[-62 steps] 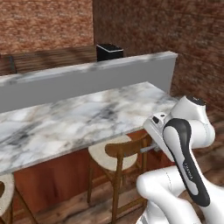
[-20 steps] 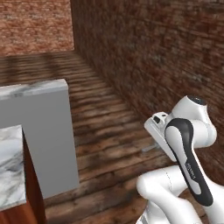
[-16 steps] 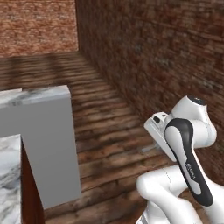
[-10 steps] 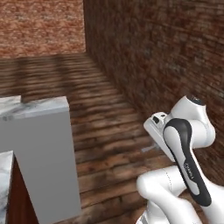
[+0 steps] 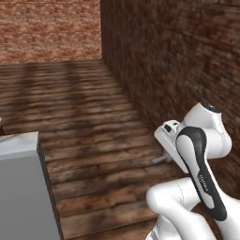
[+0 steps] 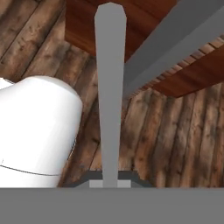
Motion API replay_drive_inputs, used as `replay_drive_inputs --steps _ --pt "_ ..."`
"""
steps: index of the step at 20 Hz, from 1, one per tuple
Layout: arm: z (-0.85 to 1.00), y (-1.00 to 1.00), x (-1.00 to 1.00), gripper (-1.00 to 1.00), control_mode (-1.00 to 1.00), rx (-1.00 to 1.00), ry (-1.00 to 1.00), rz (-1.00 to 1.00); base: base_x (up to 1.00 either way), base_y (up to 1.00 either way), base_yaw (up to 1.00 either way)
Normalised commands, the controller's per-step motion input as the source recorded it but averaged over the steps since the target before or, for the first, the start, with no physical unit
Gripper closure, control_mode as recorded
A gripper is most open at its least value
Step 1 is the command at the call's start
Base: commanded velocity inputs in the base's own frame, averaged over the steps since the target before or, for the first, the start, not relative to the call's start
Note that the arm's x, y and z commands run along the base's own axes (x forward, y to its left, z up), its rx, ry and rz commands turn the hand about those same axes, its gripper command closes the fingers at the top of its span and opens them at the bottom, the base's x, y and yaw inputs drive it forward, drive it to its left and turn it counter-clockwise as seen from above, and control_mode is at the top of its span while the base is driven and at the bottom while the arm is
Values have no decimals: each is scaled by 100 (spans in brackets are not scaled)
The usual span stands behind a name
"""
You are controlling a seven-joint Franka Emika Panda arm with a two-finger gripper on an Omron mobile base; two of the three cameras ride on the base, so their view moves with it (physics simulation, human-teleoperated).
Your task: Organize the utensils by type. Pick up the wooden spoons from the counter and place them in the open cabinet. Then pick up the metallic utensils from the counter and place them in the open drawer.
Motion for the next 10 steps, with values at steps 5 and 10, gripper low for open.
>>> replay_drive_inputs --steps 5,10 --pt "0 0 0 100 100 0 0 0 94 -33 22" --pt "0 0 0 100 100 0 0 0 100 -25 25"
